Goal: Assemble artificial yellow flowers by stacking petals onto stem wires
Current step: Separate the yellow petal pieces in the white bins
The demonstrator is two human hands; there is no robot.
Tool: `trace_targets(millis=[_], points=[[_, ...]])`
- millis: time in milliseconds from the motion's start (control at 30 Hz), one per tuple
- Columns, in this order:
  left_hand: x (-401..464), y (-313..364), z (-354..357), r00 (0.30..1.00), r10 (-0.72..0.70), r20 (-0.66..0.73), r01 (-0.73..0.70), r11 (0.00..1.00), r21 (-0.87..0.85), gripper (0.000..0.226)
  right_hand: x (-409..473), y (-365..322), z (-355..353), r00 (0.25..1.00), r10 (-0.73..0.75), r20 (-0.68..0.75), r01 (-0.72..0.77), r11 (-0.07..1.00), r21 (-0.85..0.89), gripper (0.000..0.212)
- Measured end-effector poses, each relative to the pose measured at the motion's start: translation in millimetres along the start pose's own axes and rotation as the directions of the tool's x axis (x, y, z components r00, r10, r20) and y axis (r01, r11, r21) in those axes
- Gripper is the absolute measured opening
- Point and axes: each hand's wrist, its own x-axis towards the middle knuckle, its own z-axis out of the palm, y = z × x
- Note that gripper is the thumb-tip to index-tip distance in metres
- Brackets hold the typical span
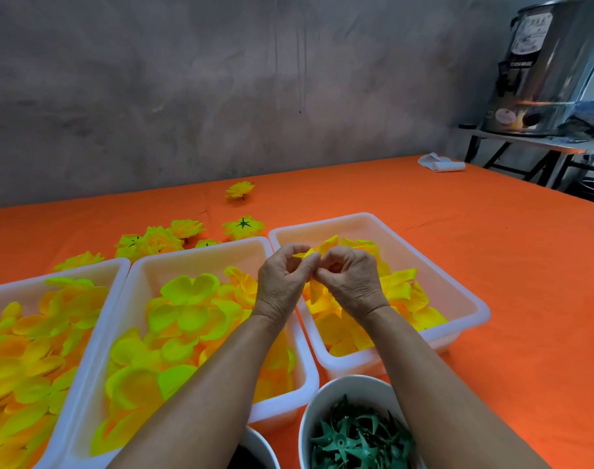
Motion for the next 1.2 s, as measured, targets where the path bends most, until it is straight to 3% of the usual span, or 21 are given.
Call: trace_targets(millis=[133, 333, 433, 667, 1000, 1200], points=[[-0.4, 1.6, -4.3, 0.997, -0.016, 0.072, 0.024, 0.993, -0.113, 0.010, 0.9, -1.6, 0.1, 0.995, 0.047, 0.091, -0.058, 0.992, 0.116, 0.031], [-0.6, 3.0, -9.8, 0.998, -0.036, 0.060, 0.047, 0.981, -0.188, 0.012, -1.1, -3.4, -4.6, 0.974, 0.113, 0.195, -0.185, 0.897, 0.401, 0.018], [0.5, 1.3, -10.2, 0.998, -0.036, 0.047, 0.045, 0.979, -0.197, 0.011, 0.4, -3.6, -7.5, 0.968, 0.188, 0.166, -0.241, 0.880, 0.409, 0.002], [2.2, -2.3, -8.7, 1.000, 0.000, 0.021, 0.002, 0.992, -0.123, 0.019, 5.1, 1.6, -10.6, 0.936, 0.350, 0.036, -0.335, 0.857, 0.393, 0.023], [3.6, -5.0, -7.0, 1.000, -0.018, 0.000, 0.018, 0.986, -0.167, 0.034, 8.9, 10.1, -12.5, 0.901, 0.361, -0.242, -0.265, 0.898, 0.351, 0.024], [4.9, -4.5, -6.0, 0.998, -0.040, -0.047, 0.030, 0.980, -0.199, 0.034, 9.1, 14.3, -11.7, 0.899, 0.364, -0.244, -0.284, 0.908, 0.308, 0.010]])
